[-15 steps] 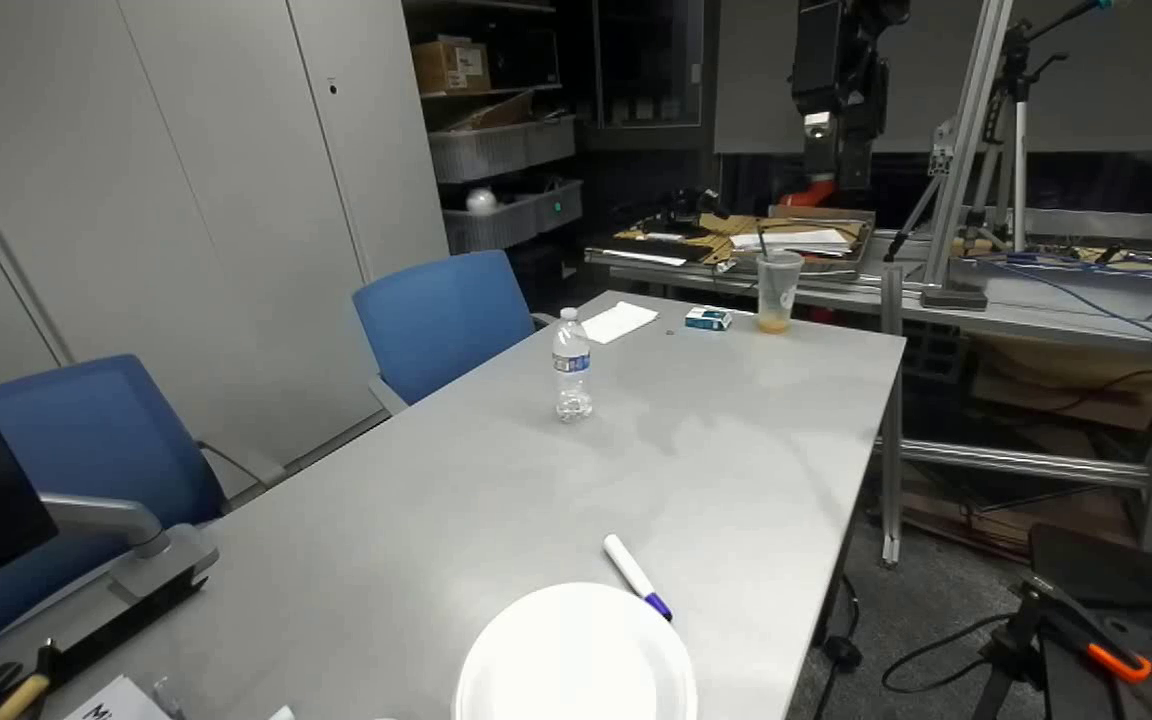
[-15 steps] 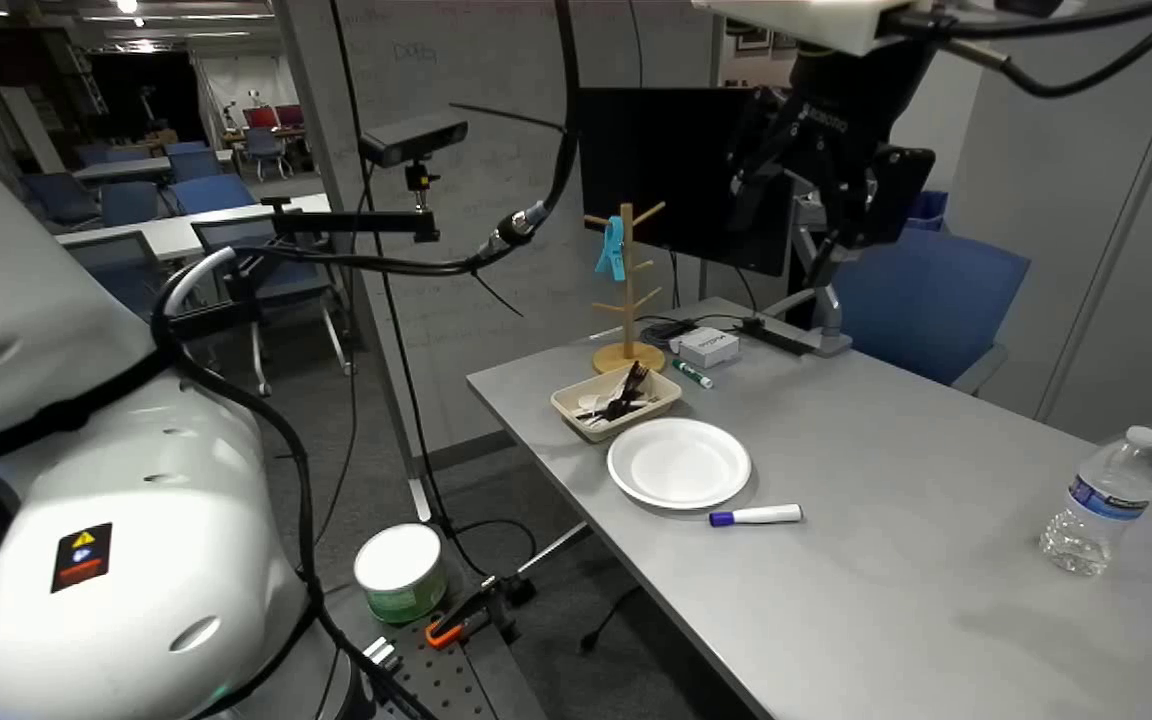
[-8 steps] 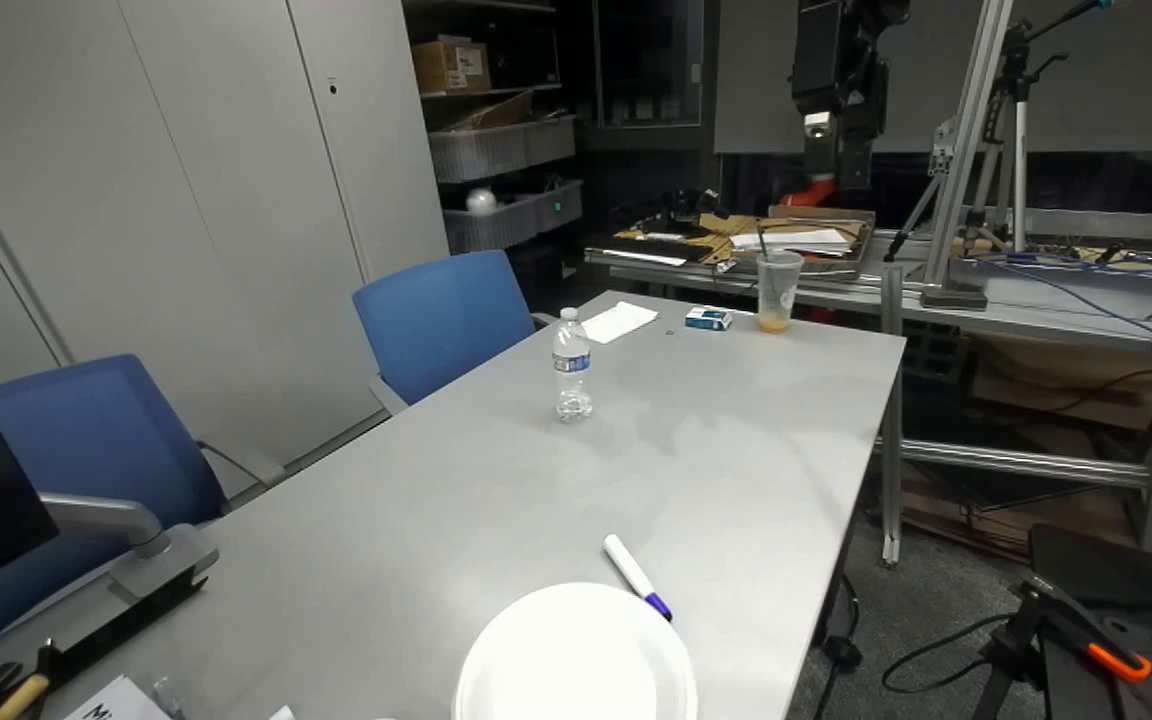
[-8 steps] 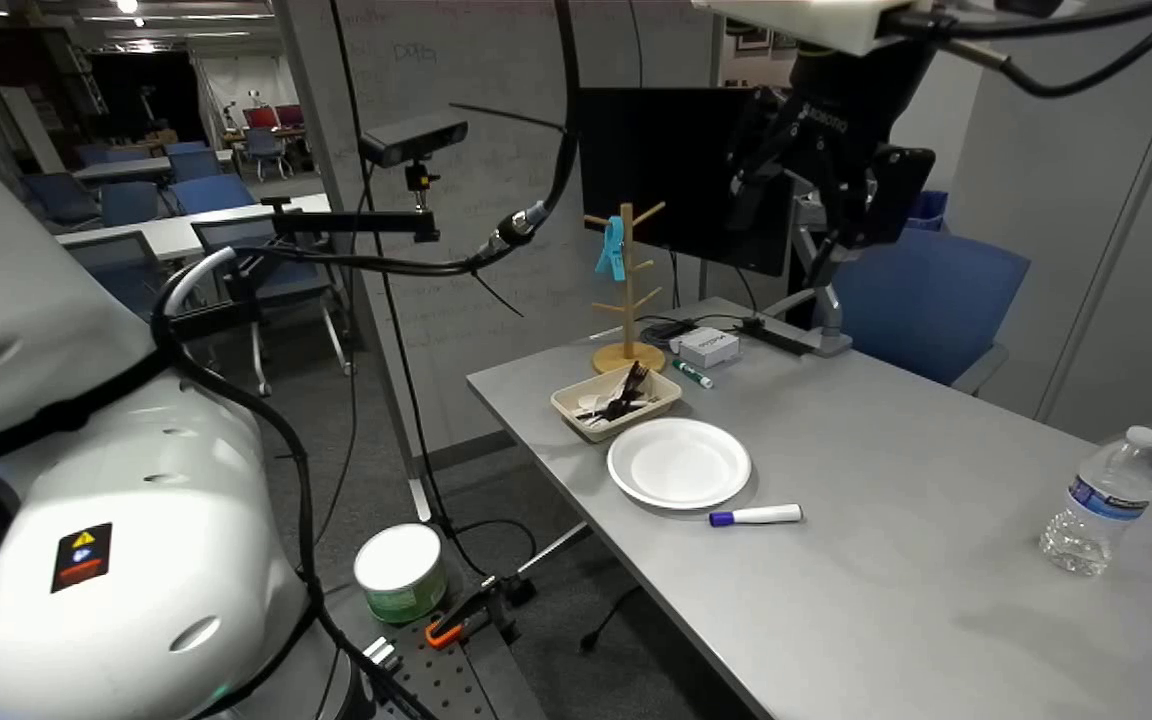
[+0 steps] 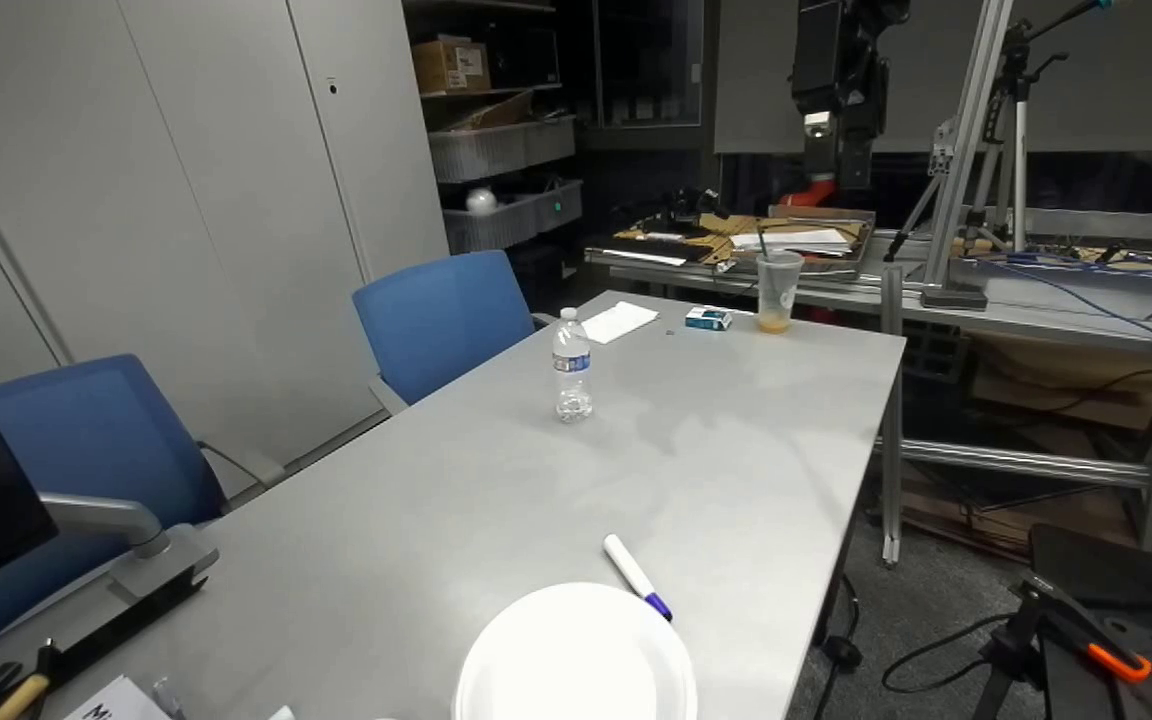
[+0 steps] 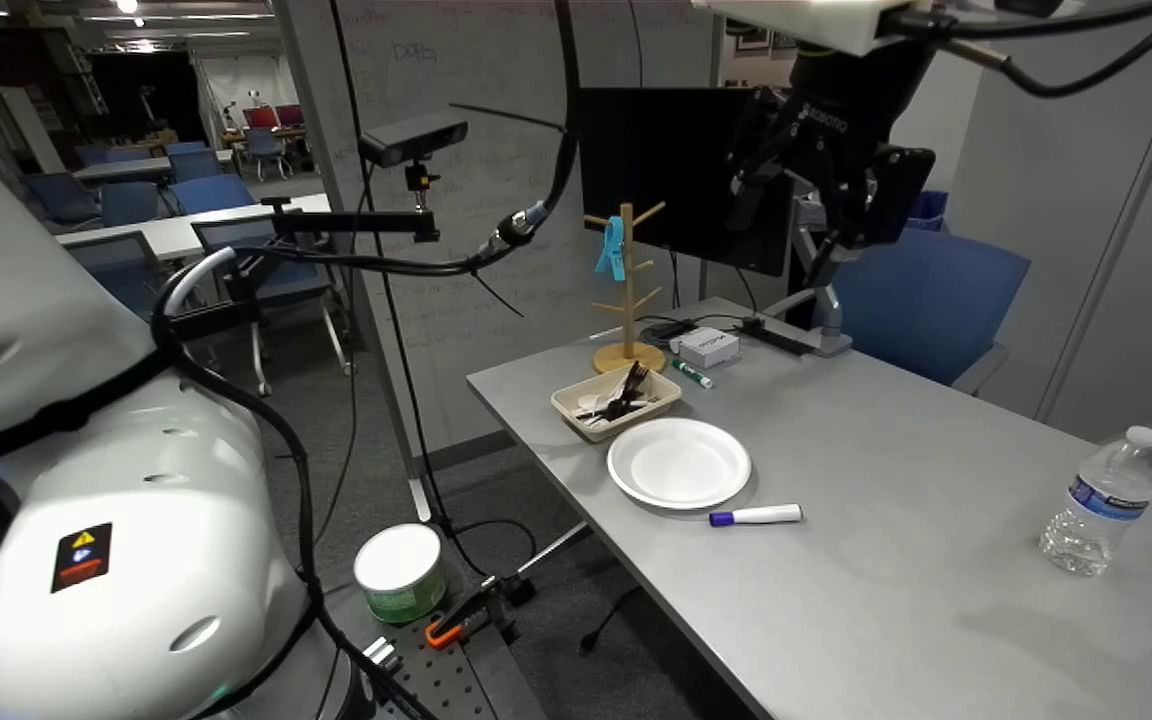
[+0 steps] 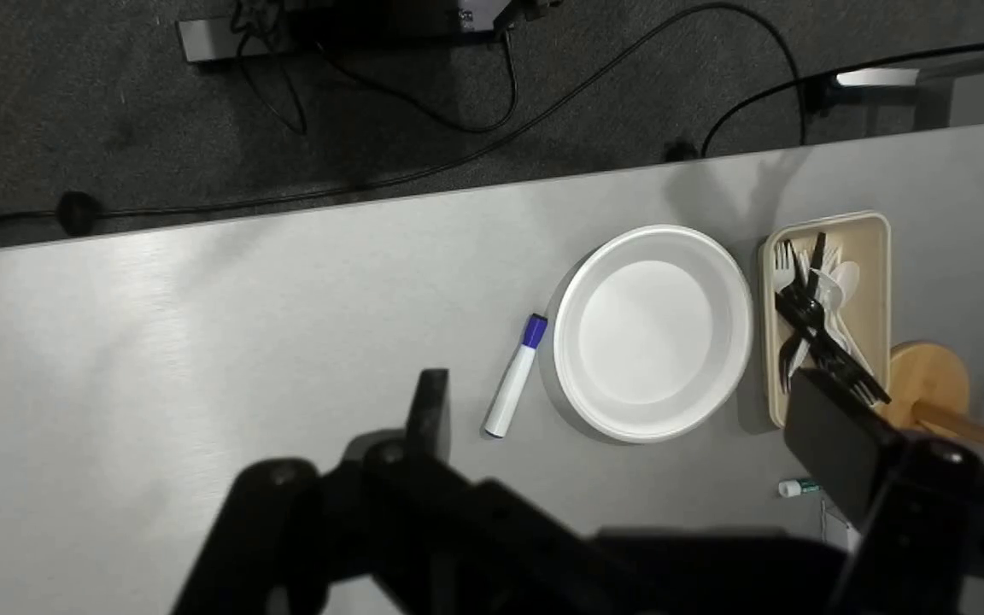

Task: Place the blue marker on the white plate

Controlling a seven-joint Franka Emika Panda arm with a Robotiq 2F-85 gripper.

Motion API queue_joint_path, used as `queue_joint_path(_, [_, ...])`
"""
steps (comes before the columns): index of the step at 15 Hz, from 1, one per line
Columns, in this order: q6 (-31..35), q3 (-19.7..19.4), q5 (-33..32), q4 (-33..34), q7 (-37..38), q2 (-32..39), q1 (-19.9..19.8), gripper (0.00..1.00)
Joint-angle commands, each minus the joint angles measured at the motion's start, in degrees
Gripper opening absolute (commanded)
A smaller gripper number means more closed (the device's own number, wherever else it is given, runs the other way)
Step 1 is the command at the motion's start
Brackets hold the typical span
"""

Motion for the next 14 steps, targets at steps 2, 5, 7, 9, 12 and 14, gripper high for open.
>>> queue_joint_path(2, [-0.2,1.6,0.4,0.2,-0.4,0.2,-1.8,1.00])
queue_joint_path(5, [-0.2,1.6,0.4,0.2,-0.4,0.2,-1.8,1.00])
queue_joint_path(7, [-0.2,1.6,0.4,0.2,-0.4,0.2,-1.8,1.00])
queue_joint_path(9, [-0.2,1.6,0.4,0.2,-0.4,0.2,-1.8,1.00])
queue_joint_path(12, [-0.1,1.9,0.2,0.1,-0.3,0.2,-2.2,1.00])
queue_joint_path(14, [0.1,2.1,-0.4,0.2,-0.8,0.3,-2.3,1.00])
